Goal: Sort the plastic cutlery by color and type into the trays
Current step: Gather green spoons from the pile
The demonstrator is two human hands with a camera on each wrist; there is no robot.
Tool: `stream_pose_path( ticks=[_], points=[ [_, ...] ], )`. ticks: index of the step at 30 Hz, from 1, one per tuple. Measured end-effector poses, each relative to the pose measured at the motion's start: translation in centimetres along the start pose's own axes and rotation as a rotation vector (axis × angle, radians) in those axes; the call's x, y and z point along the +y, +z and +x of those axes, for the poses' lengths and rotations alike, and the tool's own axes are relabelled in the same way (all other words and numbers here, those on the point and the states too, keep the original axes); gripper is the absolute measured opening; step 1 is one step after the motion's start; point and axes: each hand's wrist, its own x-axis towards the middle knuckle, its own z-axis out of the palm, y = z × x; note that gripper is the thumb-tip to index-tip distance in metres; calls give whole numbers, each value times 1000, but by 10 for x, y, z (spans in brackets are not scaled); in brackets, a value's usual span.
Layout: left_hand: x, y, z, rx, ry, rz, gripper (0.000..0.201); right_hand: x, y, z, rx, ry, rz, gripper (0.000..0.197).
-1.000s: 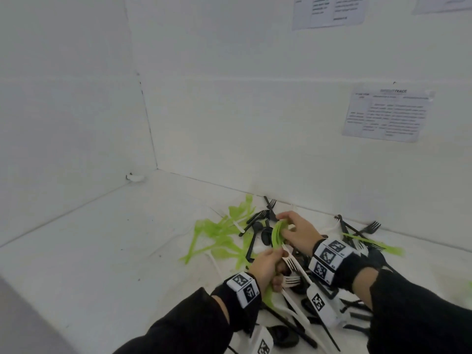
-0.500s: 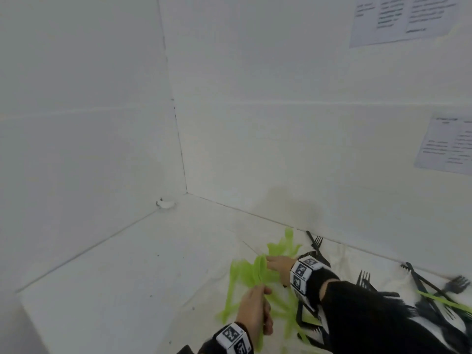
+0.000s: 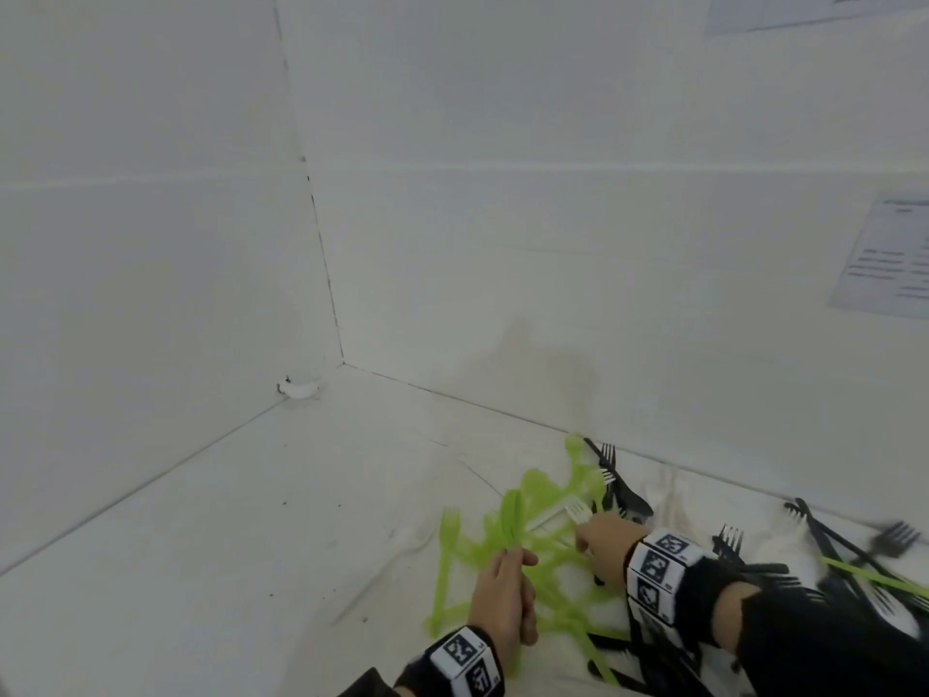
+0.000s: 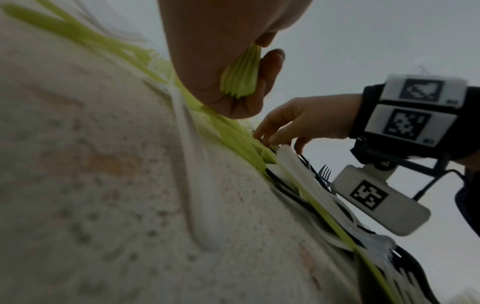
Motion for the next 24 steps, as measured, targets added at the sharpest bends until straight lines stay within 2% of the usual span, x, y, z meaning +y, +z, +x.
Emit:
stream_pose_path(
  ticks=[2, 4, 6, 8, 12, 16, 19, 22, 24],
  points=[
    [0, 5, 0, -14, -20, -1, 23, 3, -3, 2, 51, 17, -2, 37],
    [0, 8, 0, -14, -17, -5, 23, 0, -3, 7, 139, -18, 14, 44],
    [1, 8, 0, 1, -10, -14, 25, -4, 2, 12, 160, -151, 9, 61],
    [2, 6, 3, 21, -2, -23, 25, -5, 6, 14, 113, -239, -31, 70],
    [1, -2, 6, 60, 10, -35, 24, 3, 6, 8, 76, -145, -48, 53],
    [1, -3, 4, 73, 4, -67, 23, 18, 2, -3, 173, -28, 5, 30],
    [1, -2, -1, 71, 12, -79, 23, 35, 3, -13, 145, 37, 52, 27],
    [-3, 0, -6, 68, 23, -63, 23, 46, 10, -25, 129, 102, -14, 36],
    [-6, 1, -11, 55, 20, -54, 22, 48, 16, -33, 137, 115, -3, 27]
  ],
)
